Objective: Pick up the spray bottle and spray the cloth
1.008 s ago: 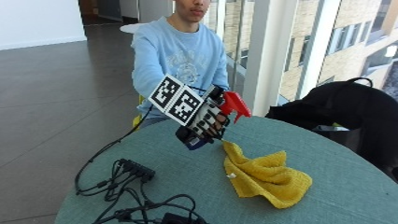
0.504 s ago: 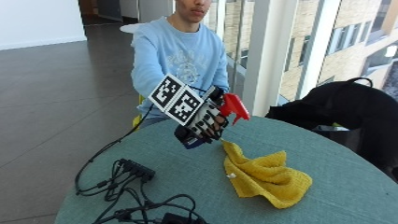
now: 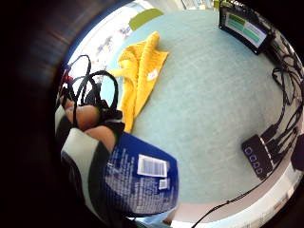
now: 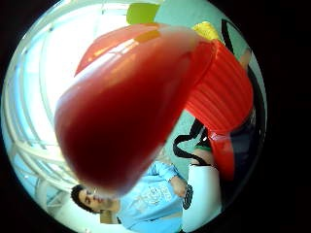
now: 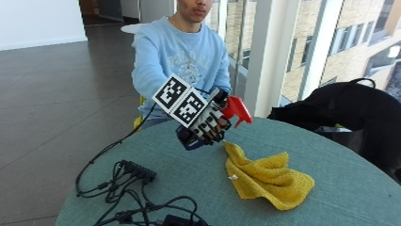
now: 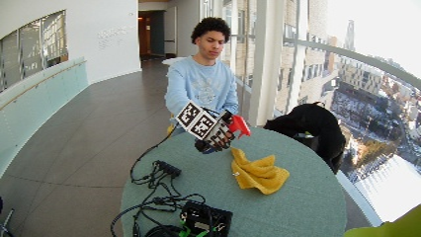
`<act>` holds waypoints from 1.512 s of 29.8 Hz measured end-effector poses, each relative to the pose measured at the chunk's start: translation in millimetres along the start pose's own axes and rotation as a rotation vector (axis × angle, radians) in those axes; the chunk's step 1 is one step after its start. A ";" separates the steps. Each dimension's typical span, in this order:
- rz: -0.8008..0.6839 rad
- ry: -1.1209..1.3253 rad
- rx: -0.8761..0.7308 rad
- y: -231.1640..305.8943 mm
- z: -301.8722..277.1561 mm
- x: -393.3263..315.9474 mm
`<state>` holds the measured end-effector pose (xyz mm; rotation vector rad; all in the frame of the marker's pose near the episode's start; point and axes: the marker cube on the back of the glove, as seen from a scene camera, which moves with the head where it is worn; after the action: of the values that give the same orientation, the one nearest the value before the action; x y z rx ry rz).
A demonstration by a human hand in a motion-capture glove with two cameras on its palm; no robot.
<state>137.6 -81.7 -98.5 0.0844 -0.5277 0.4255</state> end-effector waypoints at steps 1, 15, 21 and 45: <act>0.000 0.001 -0.001 -0.1 0.0 0.0; -0.012 -0.003 0.004 -0.7 4.4 -5.5; -0.025 -0.016 0.014 -1.8 5.7 -9.9; -0.351 -0.181 0.126 -10.3 69.6 -122.9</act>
<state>13.4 -149.7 -100.2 0.3338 -0.6496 0.1077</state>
